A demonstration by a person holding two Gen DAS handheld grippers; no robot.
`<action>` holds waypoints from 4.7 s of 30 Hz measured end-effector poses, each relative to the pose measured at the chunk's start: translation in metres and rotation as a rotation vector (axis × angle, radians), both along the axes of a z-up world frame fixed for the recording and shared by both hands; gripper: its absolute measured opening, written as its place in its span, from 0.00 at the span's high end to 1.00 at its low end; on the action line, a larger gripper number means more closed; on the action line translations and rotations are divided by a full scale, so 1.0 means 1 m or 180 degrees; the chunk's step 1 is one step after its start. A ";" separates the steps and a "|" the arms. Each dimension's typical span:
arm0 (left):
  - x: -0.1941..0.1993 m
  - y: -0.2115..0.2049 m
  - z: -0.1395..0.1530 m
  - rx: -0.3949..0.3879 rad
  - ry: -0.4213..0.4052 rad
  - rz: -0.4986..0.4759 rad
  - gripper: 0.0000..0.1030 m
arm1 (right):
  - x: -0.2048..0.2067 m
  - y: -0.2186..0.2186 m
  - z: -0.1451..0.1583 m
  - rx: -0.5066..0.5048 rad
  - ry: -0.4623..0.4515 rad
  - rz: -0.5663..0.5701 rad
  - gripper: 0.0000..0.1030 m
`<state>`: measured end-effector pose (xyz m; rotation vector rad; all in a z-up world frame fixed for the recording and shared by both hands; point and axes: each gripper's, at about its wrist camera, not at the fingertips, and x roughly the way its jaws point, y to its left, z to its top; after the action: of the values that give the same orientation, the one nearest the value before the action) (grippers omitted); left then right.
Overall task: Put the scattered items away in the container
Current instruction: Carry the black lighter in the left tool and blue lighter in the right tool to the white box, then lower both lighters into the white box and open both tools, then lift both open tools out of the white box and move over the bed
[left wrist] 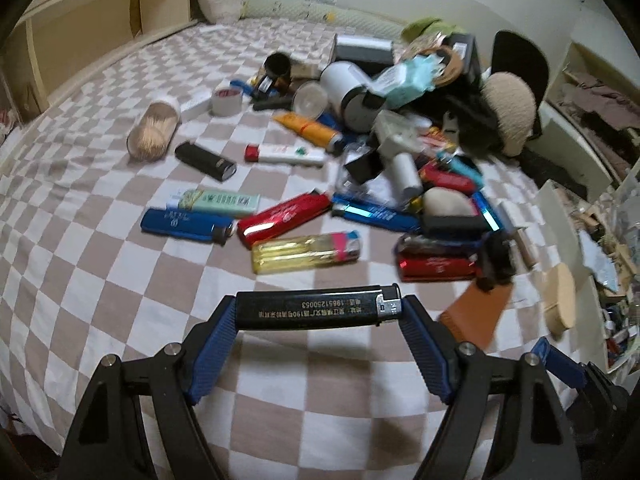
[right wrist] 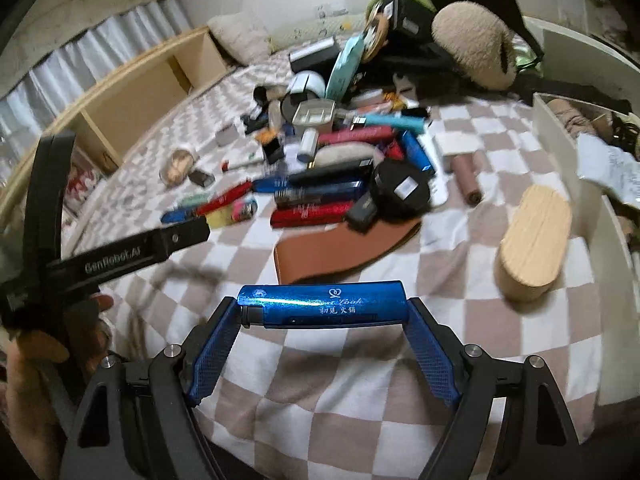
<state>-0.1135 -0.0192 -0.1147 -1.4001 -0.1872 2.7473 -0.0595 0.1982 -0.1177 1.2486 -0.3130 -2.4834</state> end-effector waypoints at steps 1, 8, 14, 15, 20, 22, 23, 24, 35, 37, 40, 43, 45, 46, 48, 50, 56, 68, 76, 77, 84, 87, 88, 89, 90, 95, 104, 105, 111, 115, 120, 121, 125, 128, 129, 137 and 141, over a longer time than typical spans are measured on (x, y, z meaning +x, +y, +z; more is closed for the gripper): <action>0.002 0.003 0.006 0.0018 0.0051 -0.0025 0.22 | 0.001 0.004 0.004 -0.0039 0.0014 -0.0024 0.19; 0.015 0.027 0.052 0.0188 0.0435 -0.0279 0.22 | 0.016 0.049 0.057 -0.0200 0.0396 -0.0257 0.19; 0.023 0.063 0.095 0.0337 0.0770 -0.0586 0.22 | 0.026 0.106 0.106 -0.0076 0.0728 -0.0549 0.19; 0.024 0.071 0.100 0.0347 0.0812 -0.0644 0.22 | 0.028 0.114 0.112 -0.0043 0.0773 -0.0592 0.19; 0.025 0.113 0.117 0.0359 0.0933 -0.0939 0.22 | 0.035 0.162 0.139 0.0154 0.0996 -0.0907 0.19; 0.025 0.134 0.119 0.0385 0.0936 -0.1087 0.22 | 0.037 0.182 0.145 0.0196 0.1043 -0.1026 0.19; 0.026 0.144 0.119 0.0390 0.0933 -0.1167 0.22 | 0.038 0.194 0.147 0.0200 0.1048 -0.1082 0.19; 0.027 0.155 0.118 0.0392 0.0927 -0.1247 0.22 | 0.038 0.202 0.147 0.0214 0.1043 -0.1123 0.19; 0.031 0.267 0.085 0.0458 0.0555 -0.2091 0.22 | 0.036 0.287 0.125 0.0372 0.0736 -0.1430 0.19; 0.031 0.284 0.076 0.0445 0.0456 -0.2189 0.22 | 0.034 0.296 0.121 0.0411 0.0669 -0.1425 0.19; 0.031 0.304 0.064 0.0372 0.0343 -0.2297 0.22 | 0.029 0.301 0.110 0.0451 0.0550 -0.1326 0.19; 0.033 0.323 0.051 0.0291 0.0234 -0.2423 0.22 | 0.019 0.301 0.094 0.0449 0.0410 -0.1149 0.19; 0.035 0.334 0.044 0.0244 0.0187 -0.2500 0.22 | 0.011 0.298 0.081 0.0472 0.0287 -0.1048 0.19; 0.036 0.339 0.041 0.0220 0.0164 -0.2539 0.22 | 0.009 0.298 0.076 0.0471 0.0241 -0.1027 0.19; 0.037 0.347 0.034 0.0188 0.0107 -0.2595 0.22 | 0.004 0.297 0.066 0.0473 0.0149 -0.0985 0.19; 0.036 0.353 0.027 0.0172 0.0048 -0.2626 0.22 | 0.000 0.297 0.057 0.0492 0.0072 -0.0964 0.19; 0.035 0.363 0.009 0.0096 -0.0075 -0.2647 0.22 | -0.008 0.292 0.041 0.0547 -0.0089 -0.0869 0.19; 0.035 0.370 0.002 0.0083 -0.0116 -0.2688 0.21 | -0.014 0.294 0.026 0.0509 -0.0222 -0.0857 0.19; 0.031 0.369 0.003 0.0172 -0.0200 -0.2603 0.21 | -0.018 0.293 0.024 0.0529 -0.0260 -0.0869 0.19; 0.031 0.368 0.003 0.0194 -0.0221 -0.2593 0.21 | -0.018 0.293 0.023 0.0526 -0.0263 -0.0874 0.19; 0.030 0.365 0.006 0.0227 -0.0232 -0.2544 0.21 | -0.018 0.295 0.024 0.0497 -0.0296 -0.0908 0.19; 0.030 0.365 0.007 0.0235 -0.0228 -0.2539 0.21 | -0.017 0.295 0.025 0.0477 -0.0310 -0.0924 0.19; 0.031 0.365 0.007 0.0231 -0.0225 -0.2538 0.21 | -0.016 0.295 0.025 0.0473 -0.0314 -0.0927 0.19; 0.031 0.365 0.008 0.0227 -0.0224 -0.2537 0.21 | -0.016 0.295 0.026 0.0470 -0.0317 -0.0931 0.19; 0.031 0.365 0.008 0.0229 -0.0223 -0.2535 0.21 | -0.016 0.295 0.026 0.0471 -0.0317 -0.0936 0.19; 0.033 0.364 0.010 0.0239 -0.0201 -0.2537 0.17 | -0.012 0.296 0.029 0.0406 -0.0312 -0.0972 0.19; 0.032 0.357 0.021 0.0330 -0.0100 -0.2487 0.06 | -0.005 0.298 0.044 0.0320 -0.0186 -0.1056 0.19; 0.032 0.355 0.023 0.0339 -0.0085 -0.2478 0.06 | -0.004 0.298 0.045 0.0321 -0.0173 -0.1062 0.19; 0.033 0.340 0.034 0.0407 0.0027 -0.2405 0.06 | 0.002 0.296 0.055 0.0288 -0.0055 -0.1148 0.19; 0.033 0.327 0.042 0.0425 0.0105 -0.2342 0.06 | 0.004 0.294 0.060 0.0274 -0.0001 -0.1226 0.12; 0.029 0.308 0.047 0.0384 0.0189 -0.2220 0.01 | 0.006 0.286 0.066 0.0393 0.0092 -0.1335 0.00; 0.029 0.304 0.048 0.0384 0.0200 -0.2198 0.01 | 0.006 0.285 0.066 0.0391 0.0094 -0.1335 0.00; 0.026 0.290 0.050 0.0379 0.0212 -0.2111 0.00 | 0.006 0.275 0.070 0.0429 0.0154 -0.1325 0.00; 0.025 0.280 0.051 0.0294 0.0235 -0.2047 0.00 | 0.006 0.266 0.075 0.0419 0.0199 -0.1298 0.00; 0.025 0.276 0.052 0.0266 0.0246 -0.2028 0.00 | 0.006 0.263 0.076 0.0417 0.0210 -0.1290 0.00; 0.021 0.241 0.057 0.0259 0.0268 -0.1850 0.00 | 0.007 0.237 0.087 0.0341 0.0427 -0.1270 0.00; 0.019 0.216 0.061 0.0274 0.0326 -0.1689 0.00 | 0.006 0.217 0.093 0.0348 0.0547 -0.1221 0.00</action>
<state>-0.0943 0.1964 -0.0541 -1.0884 0.0640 2.3307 -0.0532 0.4151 -0.0250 1.0874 -0.4096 -2.9480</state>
